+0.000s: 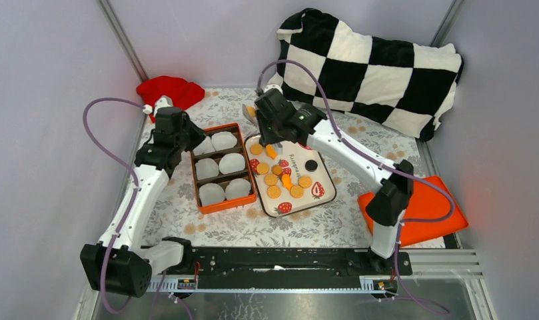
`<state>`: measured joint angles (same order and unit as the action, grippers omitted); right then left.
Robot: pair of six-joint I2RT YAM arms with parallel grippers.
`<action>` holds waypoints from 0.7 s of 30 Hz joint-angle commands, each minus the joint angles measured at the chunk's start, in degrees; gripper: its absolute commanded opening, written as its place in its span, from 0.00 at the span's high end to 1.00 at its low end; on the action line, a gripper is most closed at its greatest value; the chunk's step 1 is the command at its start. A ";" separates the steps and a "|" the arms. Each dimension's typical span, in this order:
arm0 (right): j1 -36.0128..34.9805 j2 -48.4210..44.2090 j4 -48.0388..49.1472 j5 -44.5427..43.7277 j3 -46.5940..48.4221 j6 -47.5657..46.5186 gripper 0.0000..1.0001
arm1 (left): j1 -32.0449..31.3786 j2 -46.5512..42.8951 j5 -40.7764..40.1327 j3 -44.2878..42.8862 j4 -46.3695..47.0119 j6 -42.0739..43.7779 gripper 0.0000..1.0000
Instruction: Pack the cookies
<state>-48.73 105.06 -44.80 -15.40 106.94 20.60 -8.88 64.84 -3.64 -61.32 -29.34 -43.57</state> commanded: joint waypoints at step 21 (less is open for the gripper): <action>-2.12 23.13 0.51 11.41 19.41 -4.52 0.93 | 6.34 -2.40 1.82 1.94 -1.05 0.72 0.78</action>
<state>-50.33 130.50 -46.83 -4.73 127.70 16.69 -3.14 62.57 -3.25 -60.18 -30.96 -44.07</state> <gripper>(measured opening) 0.417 0.222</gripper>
